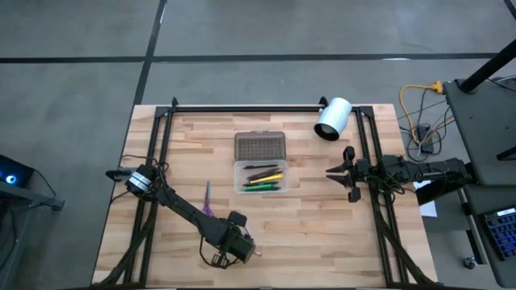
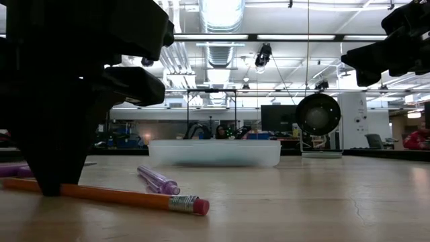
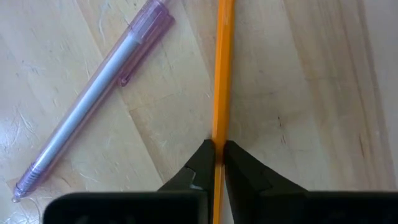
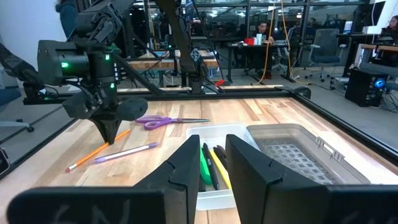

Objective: Pick & place school supplies into a supply box
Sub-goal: Put the orange pencil into the supply box

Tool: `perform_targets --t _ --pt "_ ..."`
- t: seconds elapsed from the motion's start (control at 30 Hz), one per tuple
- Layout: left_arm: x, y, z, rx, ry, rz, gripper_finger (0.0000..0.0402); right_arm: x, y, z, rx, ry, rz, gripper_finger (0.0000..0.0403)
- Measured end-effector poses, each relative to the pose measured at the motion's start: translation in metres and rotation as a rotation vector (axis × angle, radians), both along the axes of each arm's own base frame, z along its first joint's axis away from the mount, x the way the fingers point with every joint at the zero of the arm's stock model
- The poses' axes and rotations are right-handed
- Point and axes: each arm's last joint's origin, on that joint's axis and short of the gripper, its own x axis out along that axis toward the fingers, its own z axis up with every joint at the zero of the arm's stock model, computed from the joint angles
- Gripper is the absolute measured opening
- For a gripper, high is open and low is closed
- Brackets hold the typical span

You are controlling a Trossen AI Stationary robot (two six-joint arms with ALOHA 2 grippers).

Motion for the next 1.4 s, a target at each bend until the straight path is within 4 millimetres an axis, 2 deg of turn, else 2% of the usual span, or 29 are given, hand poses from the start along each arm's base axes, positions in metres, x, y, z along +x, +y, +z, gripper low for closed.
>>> perform_targets --t 0.4,0.87,1.4 --pt "0.002 -0.001 0.003 -0.004 -0.007 0.001 0.0007 0.0 0.0 0.0 0.0 0.0 0.0 0.0084" --pt "0.002 0.0 0.006 -0.009 -0.014 0.002 0.0006 0.0 0.0 0.0 0.0 0.0 0.0 0.0068" --pt "0.002 0.0 0.014 -0.021 -0.033 0.003 0.0006 0.0 0.0 0.0 0.0 0.0 0.0 0.0084"
